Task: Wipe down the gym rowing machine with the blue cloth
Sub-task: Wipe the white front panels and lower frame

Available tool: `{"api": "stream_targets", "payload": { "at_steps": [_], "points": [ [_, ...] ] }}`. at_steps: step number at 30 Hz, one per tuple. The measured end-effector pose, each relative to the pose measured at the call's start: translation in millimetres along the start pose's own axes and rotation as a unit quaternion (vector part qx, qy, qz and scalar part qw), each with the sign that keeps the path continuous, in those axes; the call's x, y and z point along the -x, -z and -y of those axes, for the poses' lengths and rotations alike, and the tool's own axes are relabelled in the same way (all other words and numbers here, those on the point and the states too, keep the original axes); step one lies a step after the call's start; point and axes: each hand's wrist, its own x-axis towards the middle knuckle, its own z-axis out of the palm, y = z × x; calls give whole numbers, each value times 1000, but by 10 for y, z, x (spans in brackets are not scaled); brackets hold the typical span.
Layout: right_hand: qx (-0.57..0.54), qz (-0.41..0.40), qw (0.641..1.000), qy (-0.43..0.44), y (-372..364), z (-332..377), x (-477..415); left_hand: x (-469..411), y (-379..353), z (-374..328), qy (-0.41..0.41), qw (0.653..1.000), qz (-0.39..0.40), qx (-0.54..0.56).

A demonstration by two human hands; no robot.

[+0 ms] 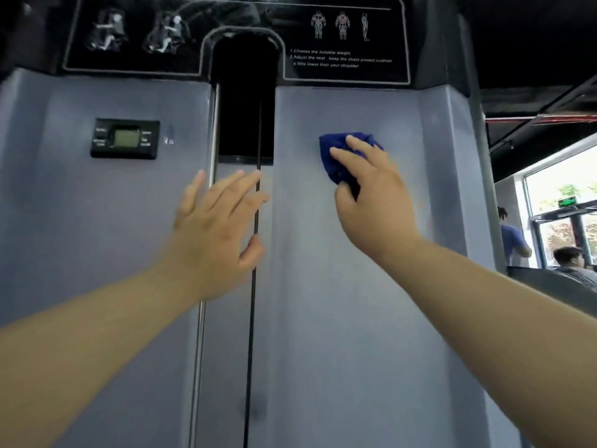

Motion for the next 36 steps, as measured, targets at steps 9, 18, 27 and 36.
{"api": "stream_targets", "payload": {
  "at_steps": [9,18,27,36],
  "points": [
    [62,96,949,295,-146,101,430,295,191,329,48,997,51,-7],
    [-46,23,983,174,-544,723,228,552,342,659,110,992,53,-4],
    [-75,51,993,72,-922,1356,-506,794,495,1111,294,951,100,-8],
    [11,151,903,402,-1160,1507,78,1239,496,1410,265,959,89,-43]
  ]
}}
